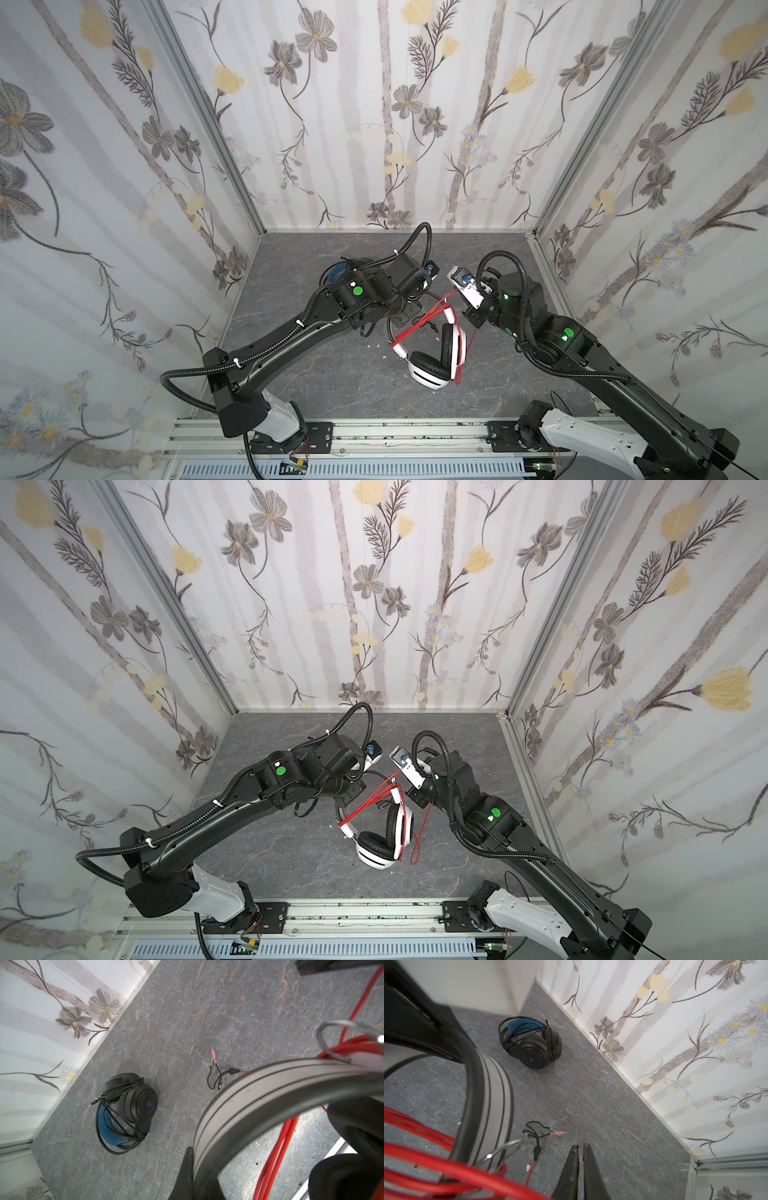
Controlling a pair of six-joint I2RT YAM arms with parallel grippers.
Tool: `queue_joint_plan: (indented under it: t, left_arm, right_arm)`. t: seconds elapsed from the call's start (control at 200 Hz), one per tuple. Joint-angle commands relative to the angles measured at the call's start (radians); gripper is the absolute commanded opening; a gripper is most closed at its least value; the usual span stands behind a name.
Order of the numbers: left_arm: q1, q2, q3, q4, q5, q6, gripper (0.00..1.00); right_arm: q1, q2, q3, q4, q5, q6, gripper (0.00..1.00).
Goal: Wrap the headphones
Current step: 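Draw the red cable up over the headset band with the right gripper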
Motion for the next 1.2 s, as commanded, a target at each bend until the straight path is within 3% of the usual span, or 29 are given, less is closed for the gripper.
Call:
queue_joint_plan:
  t: [0.0,0.575,1.014,1.199]
  left_arm:
    - [-0.004,-0.01,0.019,0.012,0.032,-0.042,0.0]
    - [-0.033,0.003,0.173,-0.025,0.061,-0.066,0.0]
    - [-0.035,0.081,0.432,-0.074,0.141,-0.074,0.0]
    - [-0.035,0.142,0.608,-0.111,0.171,-0.074,0.0]
  right_arm:
    - [-0.008,-0.003,-0.005,0.073,-0.025,0.032,0.09]
    - [-0.12,-0.031,-0.105,0.194,-0.151,0.135,0.09]
    - [-0.168,-0.178,-0.239,0.383,-0.344,0.209,0.17]
    - [-0.214,-0.237,-0.328,0.48,-0.425,0.272,0.19]
